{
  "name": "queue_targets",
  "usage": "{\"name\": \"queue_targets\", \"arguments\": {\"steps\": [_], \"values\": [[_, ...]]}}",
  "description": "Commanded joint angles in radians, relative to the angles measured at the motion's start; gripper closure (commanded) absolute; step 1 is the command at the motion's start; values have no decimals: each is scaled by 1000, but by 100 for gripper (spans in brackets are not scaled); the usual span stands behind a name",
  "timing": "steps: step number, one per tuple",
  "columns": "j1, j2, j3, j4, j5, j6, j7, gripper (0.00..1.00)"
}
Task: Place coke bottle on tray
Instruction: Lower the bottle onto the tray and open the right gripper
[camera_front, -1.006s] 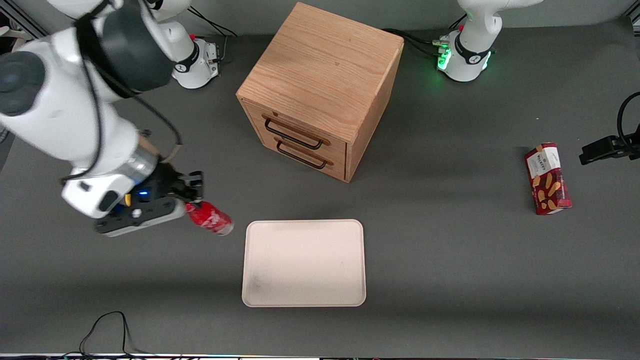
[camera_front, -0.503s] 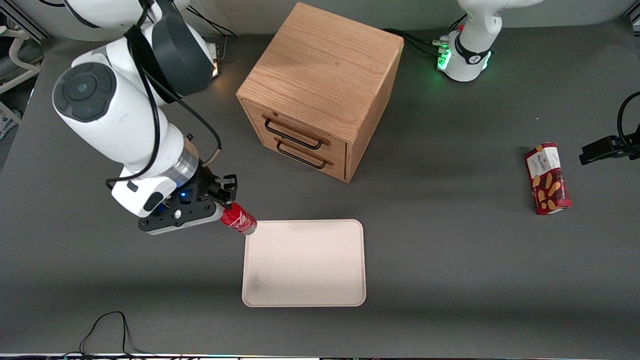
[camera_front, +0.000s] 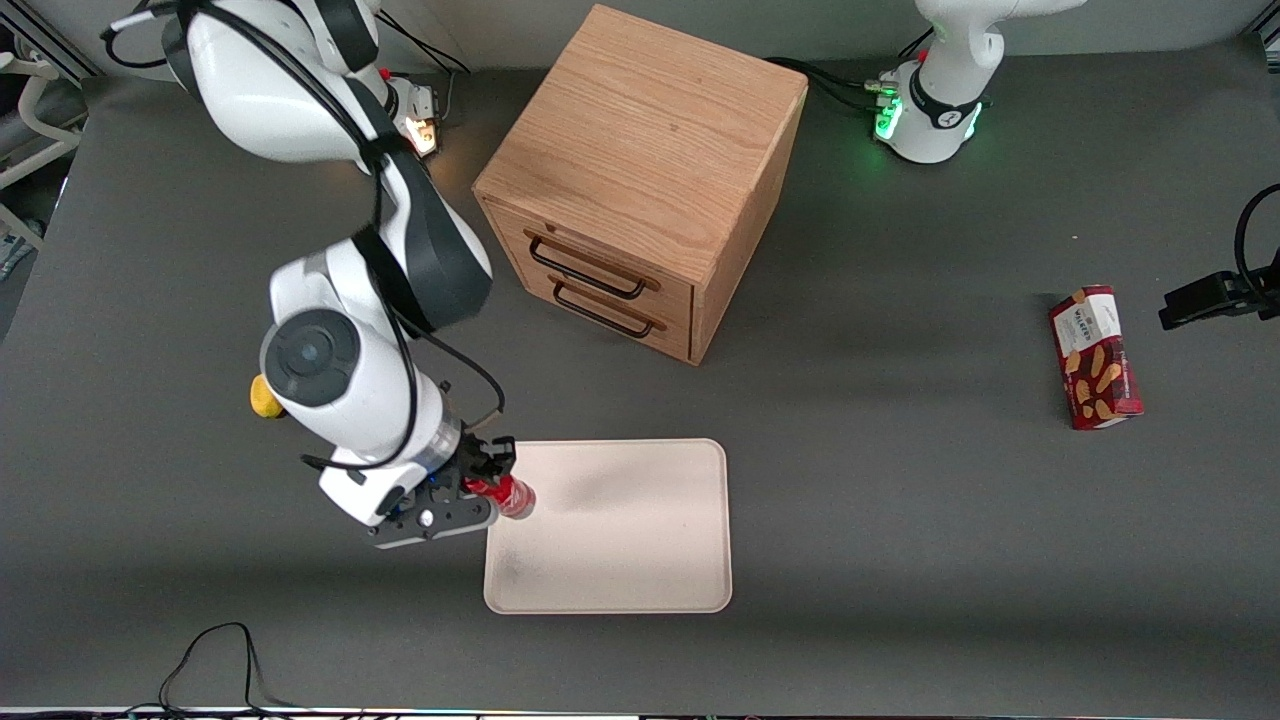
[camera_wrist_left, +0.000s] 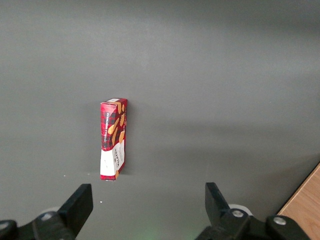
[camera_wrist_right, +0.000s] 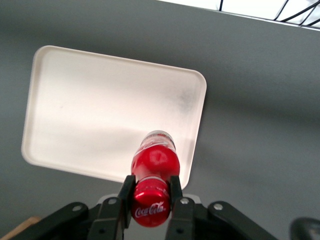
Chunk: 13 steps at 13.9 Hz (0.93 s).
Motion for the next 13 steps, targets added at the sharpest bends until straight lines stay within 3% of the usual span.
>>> {"name": "queue_targets", "arguments": {"steps": [1,10,11,12,13], "values": [[-12,70,0,39,-39,53,-8,100],[-24,150,0,20,-53,173,-5,100],[-24,149,0,19,-53,173,5,39],[-23,144,0,13,-53,175,5,1],[-23,135,0,5,-56,173,10,0]]}}
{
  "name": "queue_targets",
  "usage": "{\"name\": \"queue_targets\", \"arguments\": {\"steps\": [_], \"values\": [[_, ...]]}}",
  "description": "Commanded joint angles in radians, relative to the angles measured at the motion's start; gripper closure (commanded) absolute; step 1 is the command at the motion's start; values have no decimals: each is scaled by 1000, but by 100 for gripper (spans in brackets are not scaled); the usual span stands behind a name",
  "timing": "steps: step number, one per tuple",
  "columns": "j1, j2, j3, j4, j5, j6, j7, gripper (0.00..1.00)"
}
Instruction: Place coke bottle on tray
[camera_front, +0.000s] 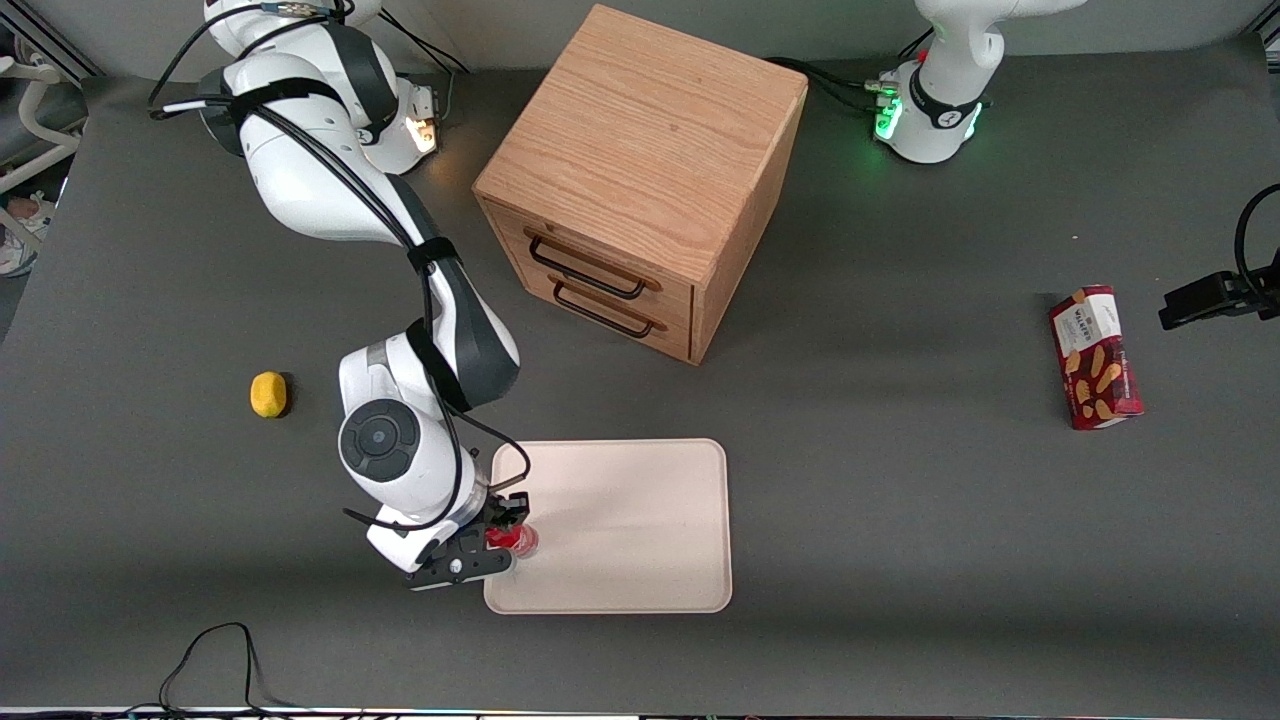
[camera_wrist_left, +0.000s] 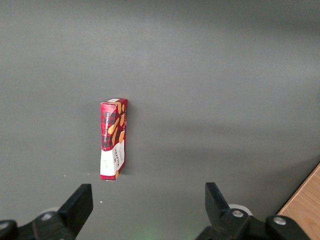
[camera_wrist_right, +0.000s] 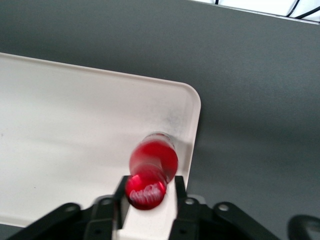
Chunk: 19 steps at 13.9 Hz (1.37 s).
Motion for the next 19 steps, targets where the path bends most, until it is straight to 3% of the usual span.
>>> {"name": "queue_targets", "arguments": {"steps": [1,6,9,12,14,19], "values": [[-2,-19,3,3,-37,2,27,0],[-2,-257,9,-82,-49,-249,47,0],[-11,-465,11,-222,-49,-339,46,0],[-80,-691,23,-424,-49,-368,28,0],[-176,-810,67,-538,-51,-373,-42,0],[-357,-979,84,-687,-40,-368,-245,0]]}}
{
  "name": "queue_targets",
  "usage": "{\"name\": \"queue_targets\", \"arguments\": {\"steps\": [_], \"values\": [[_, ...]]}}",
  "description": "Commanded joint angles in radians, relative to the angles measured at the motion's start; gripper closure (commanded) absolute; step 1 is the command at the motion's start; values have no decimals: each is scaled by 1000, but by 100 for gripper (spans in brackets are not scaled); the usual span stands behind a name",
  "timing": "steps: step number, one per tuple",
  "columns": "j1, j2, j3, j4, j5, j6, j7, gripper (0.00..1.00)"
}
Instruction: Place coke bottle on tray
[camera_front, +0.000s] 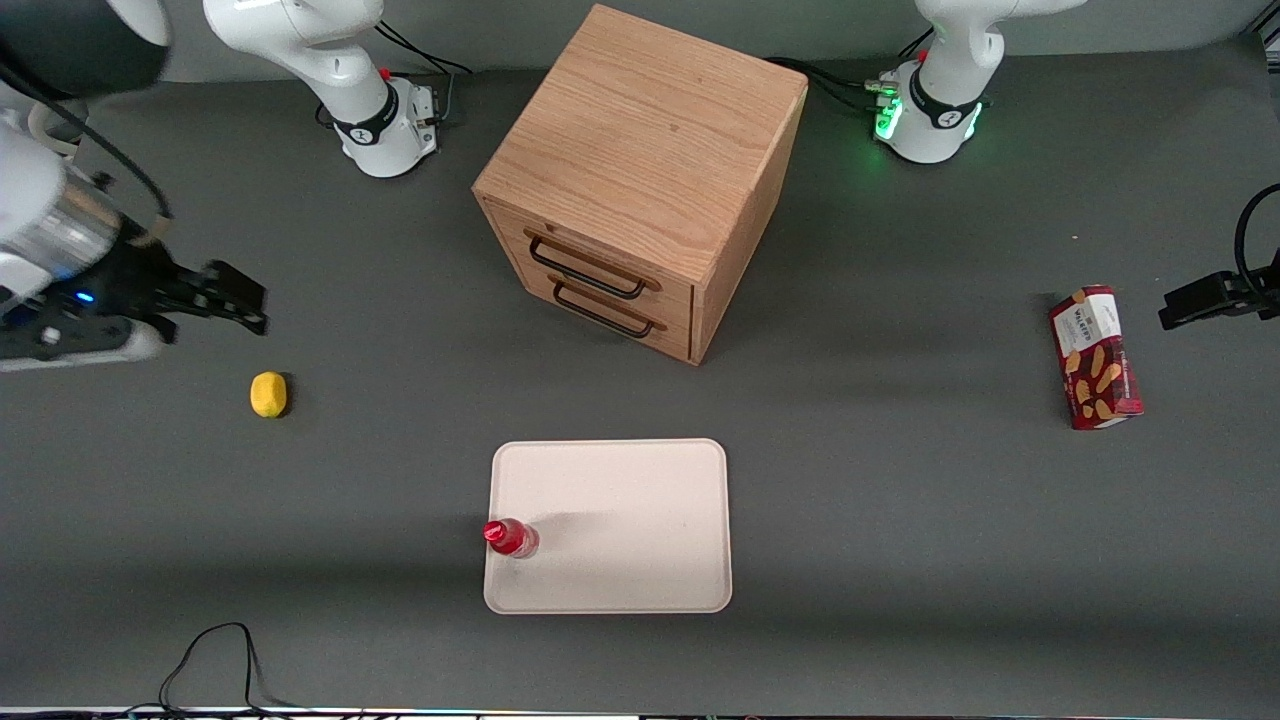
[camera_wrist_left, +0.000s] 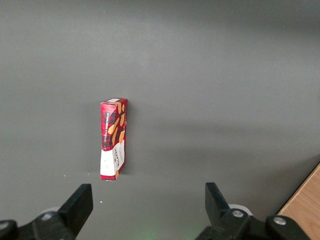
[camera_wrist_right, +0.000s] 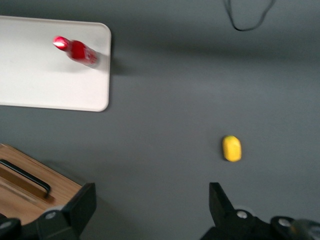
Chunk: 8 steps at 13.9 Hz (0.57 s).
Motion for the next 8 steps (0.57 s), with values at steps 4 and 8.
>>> {"name": "queue_targets", "arguments": {"steps": [4,8], "values": [[-70,-71,-34,-100,13,29,-105,0],[-67,-56,-106,-93,-1,37,-208,0]]}}
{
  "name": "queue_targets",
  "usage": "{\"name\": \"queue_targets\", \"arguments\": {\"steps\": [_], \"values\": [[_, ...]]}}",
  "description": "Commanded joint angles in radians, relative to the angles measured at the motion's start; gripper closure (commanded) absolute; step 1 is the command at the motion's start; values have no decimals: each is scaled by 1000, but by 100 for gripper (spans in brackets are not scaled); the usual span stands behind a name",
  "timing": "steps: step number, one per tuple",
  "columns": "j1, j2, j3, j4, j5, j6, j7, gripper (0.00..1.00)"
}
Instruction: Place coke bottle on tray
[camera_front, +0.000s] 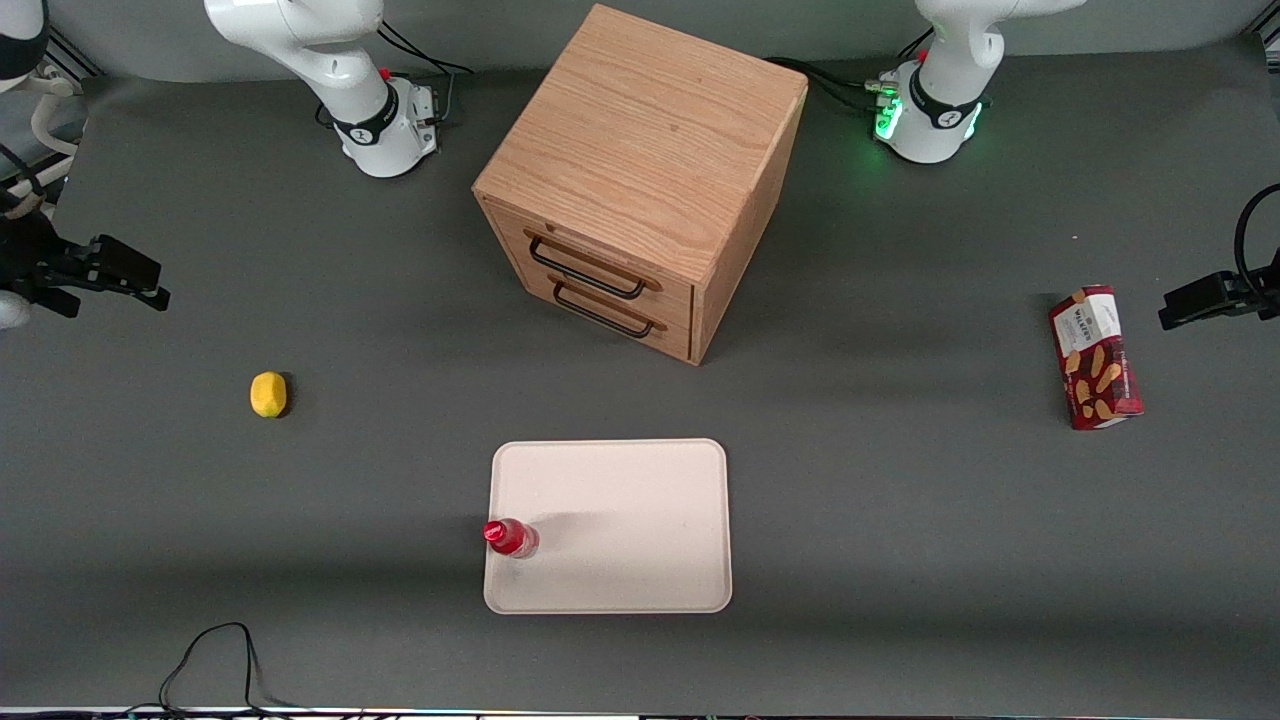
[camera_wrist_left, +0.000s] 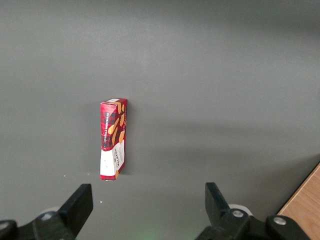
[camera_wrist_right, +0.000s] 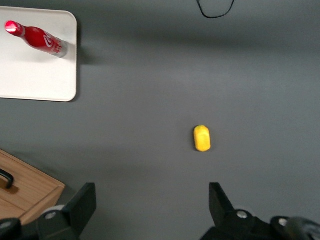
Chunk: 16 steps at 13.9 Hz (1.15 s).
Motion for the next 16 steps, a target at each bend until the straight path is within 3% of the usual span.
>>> {"name": "queue_targets", "arguments": {"steps": [1,5,16], "values": [[5,0,-36,-6,-5,11,-51,0],[10,-5,-26,-5,-3,-11,43,0],[2,-23,-22,-31,8,-9,26,0]]}}
